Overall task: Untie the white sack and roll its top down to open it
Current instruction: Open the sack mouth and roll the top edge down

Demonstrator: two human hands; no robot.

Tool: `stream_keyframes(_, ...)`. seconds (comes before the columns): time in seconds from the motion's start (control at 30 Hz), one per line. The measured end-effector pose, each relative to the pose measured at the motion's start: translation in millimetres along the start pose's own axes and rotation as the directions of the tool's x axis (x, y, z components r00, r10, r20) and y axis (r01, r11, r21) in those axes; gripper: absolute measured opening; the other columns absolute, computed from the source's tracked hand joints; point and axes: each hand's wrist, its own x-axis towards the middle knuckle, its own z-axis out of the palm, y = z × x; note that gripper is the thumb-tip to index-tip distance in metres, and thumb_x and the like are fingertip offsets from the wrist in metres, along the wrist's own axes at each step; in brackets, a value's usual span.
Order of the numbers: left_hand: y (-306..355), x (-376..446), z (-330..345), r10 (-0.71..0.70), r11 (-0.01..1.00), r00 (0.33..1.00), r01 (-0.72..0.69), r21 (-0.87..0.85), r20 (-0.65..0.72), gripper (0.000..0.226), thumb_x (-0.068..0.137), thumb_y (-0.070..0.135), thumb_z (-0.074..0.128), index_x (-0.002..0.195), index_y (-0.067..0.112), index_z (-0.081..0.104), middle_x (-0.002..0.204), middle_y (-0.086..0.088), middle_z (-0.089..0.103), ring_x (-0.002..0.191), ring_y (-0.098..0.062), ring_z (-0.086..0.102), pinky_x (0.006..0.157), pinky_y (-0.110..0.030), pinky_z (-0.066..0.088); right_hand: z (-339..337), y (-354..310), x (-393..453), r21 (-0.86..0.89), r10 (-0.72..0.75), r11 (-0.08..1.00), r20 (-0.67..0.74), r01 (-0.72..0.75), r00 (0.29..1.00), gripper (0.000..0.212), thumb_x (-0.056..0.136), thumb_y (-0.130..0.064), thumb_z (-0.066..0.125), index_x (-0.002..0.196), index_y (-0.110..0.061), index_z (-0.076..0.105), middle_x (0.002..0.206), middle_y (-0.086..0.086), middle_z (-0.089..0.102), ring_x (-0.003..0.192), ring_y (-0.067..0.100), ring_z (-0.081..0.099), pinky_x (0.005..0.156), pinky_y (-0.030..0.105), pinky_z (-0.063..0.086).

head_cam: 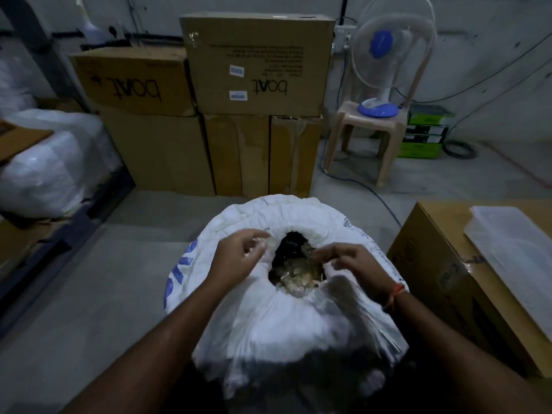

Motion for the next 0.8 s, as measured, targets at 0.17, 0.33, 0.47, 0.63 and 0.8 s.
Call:
stream_keyframes(0.17, -15, 82, 12, -0.076, 0.997, 0.997, 0.076, 0.005, -0.015, 0.022, 0.096, 0.017, 0.070, 0.116, 0.020, 0.078, 0.120, 0.008, 0.071, 0.100, -0.007, 0.071, 0.078, -0.011, 0.050, -22, -1, 87, -0.173, -0.029, 0.985, -0.126, 0.007, 0.992, 0.025, 0.093, 0.002, 0.060, 0.106, -0.010, 0.078, 0.109, 0.000, 0.077, 0.100, 0.008, 0.072, 0.087, 0.015, 0.054)
stream_keyframes(0.33, -68, 145, 29, -0.266, 0.964, 0.962, 0.267, 0.000, 0.064, 0.012, 0.090, 0.008, 0.074, 0.097, 0.019, 0.075, 0.114, -0.013, 0.067, 0.078, -0.019, 0.073, 0.065, -0.023, 0.056, -45, 32, 166, -0.397, 0.052, 0.915, -0.068, -0.075, 0.996, 0.012, 0.088, -0.013, 0.074, 0.091, -0.024, 0.077, 0.108, -0.004, 0.073, 0.107, 0.017, 0.066, 0.095, 0.031, 0.050)
stream_keyframes(0.47, -94, 170, 38, -0.419, 0.881, 0.844, 0.467, -0.077, 0.334, 0.008, 0.088, 0.011, 0.080, 0.090, 0.011, 0.073, 0.071, -0.014, 0.063, 0.046, -0.014, 0.051, 0.047, -0.022, 0.041, -55, 52, 199, -0.587, 0.155, 0.806, 0.089, -0.073, 0.984, 0.015, 0.080, -0.025, 0.085, 0.092, -0.029, 0.079, 0.129, -0.007, 0.043, 0.123, 0.010, 0.043, 0.102, 0.024, 0.038)
stream_keyframes(0.63, -108, 199, 29, -0.385, 0.893, 0.732, 0.450, 0.026, 0.562, 0.009, 0.087, 0.012, 0.083, 0.093, 0.012, 0.077, 0.063, -0.001, 0.048, 0.045, -0.008, 0.034, 0.043, -0.017, 0.027, -62, 66, 226, -0.649, 0.296, 0.760, 0.315, -0.022, 0.902, 0.021, 0.074, -0.030, 0.088, 0.091, -0.038, 0.078, 0.098, -0.018, 0.069, 0.082, -0.009, 0.059, 0.085, 0.023, 0.046)
stream_keyframes(0.8, -105, 231, 41, -0.291, 0.954, 0.939, 0.269, 0.133, 0.182, 0.024, 0.091, -0.003, 0.071, 0.088, 0.018, 0.082, 0.088, 0.005, 0.076, 0.080, -0.011, 0.069, 0.076, -0.030, 0.059, -73, 77, 263, -0.657, 0.104, 0.752, 0.034, -0.056, 0.994, 0.017, 0.082, -0.016, 0.082, 0.095, -0.028, 0.081, 0.102, -0.009, 0.079, 0.086, 0.008, 0.072, 0.088, 0.032, 0.060)
